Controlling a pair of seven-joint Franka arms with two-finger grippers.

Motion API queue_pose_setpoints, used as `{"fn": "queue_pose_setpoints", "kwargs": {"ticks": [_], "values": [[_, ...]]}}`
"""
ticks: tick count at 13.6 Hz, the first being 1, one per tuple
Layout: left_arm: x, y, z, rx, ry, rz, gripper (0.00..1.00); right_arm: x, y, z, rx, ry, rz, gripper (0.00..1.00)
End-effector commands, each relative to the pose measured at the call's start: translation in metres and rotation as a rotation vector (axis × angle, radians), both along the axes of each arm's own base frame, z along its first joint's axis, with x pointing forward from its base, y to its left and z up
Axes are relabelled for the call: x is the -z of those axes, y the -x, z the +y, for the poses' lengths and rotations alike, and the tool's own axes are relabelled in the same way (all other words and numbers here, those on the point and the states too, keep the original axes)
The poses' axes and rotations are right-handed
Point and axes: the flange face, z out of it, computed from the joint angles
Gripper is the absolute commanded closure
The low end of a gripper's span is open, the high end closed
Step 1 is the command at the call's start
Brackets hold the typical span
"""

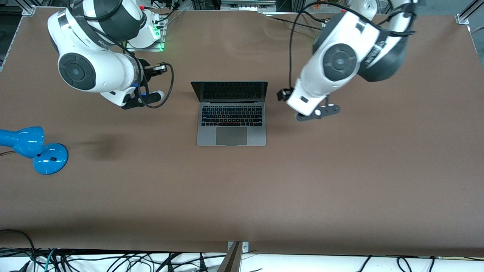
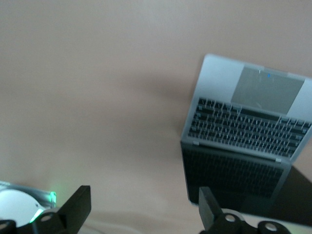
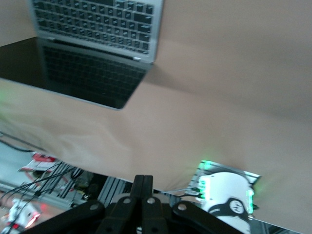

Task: Close laptop with both arms from behind
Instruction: 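Move the left gripper and the right gripper toward the laptop screen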

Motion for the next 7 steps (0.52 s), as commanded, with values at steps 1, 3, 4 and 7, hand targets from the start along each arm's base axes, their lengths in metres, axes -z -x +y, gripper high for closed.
{"fn": "queue_pose_setpoints", "kwargs": {"ticks": [1, 3, 4, 7], "values": [[0.014, 0.028, -0.029, 0.01, 0.011, 0.066, 0.43, 0.006, 0.006, 0.023, 0.043, -0.011, 0.061, 1.0], [0.024, 0.045, -0.045, 0.001, 0.039, 0.129, 0.86, 0.014, 0.012, 0.045, 0.088, -0.015, 0.107, 1.0], [0.031, 0.054, -0.052, -0.022, 0.042, 0.168, 1.0, 0.021, 0.015, 0.054, 0.077, -0.011, 0.115, 1.0], [0.052, 0.07, -0.064, -0.058, 0.062, 0.262, 1.0, 0.046, 0.018, 0.07, 0.053, 0.01, 0.152, 1.0]]}}
